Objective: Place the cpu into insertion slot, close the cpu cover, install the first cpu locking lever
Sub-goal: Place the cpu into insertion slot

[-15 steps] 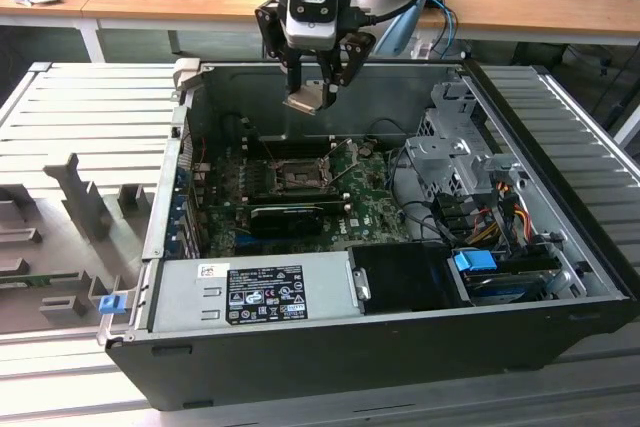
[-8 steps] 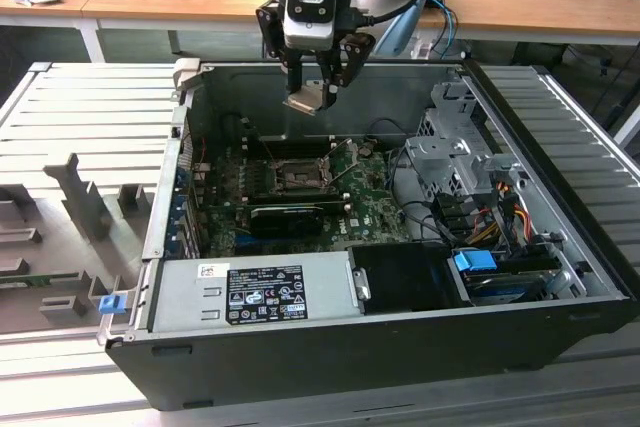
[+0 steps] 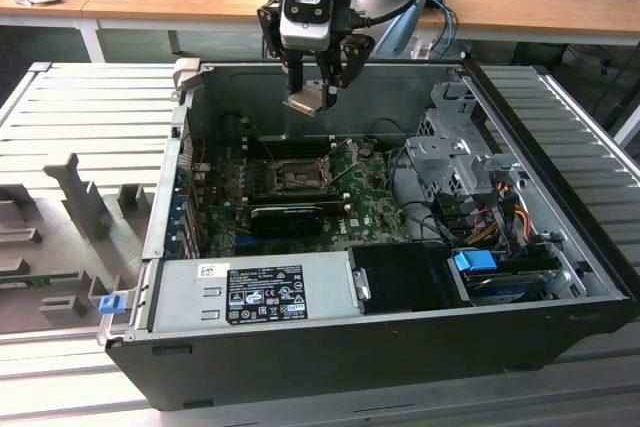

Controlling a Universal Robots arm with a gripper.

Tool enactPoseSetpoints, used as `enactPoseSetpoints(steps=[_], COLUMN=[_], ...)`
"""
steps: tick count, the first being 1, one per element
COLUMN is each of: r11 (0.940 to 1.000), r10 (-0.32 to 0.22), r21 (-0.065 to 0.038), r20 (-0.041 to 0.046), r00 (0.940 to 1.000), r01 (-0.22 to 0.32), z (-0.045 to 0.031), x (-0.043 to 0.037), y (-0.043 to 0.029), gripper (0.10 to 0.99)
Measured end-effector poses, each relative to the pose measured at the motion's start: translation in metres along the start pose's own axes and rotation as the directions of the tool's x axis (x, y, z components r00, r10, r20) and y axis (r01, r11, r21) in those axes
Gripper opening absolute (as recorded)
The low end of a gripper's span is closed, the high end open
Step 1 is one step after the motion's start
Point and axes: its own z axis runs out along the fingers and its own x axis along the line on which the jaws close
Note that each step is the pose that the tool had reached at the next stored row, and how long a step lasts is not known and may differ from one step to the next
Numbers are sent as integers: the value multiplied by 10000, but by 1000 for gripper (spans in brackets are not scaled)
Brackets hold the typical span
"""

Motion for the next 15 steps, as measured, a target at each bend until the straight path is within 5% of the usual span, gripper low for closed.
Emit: enactPoseSetpoints(steps=[15], r11=[9978], r10=[667], r21=[-16], r20=[60], r00=[9978], r01=[-667], z=[11], x=[0], y=[-1], gripper=[529])
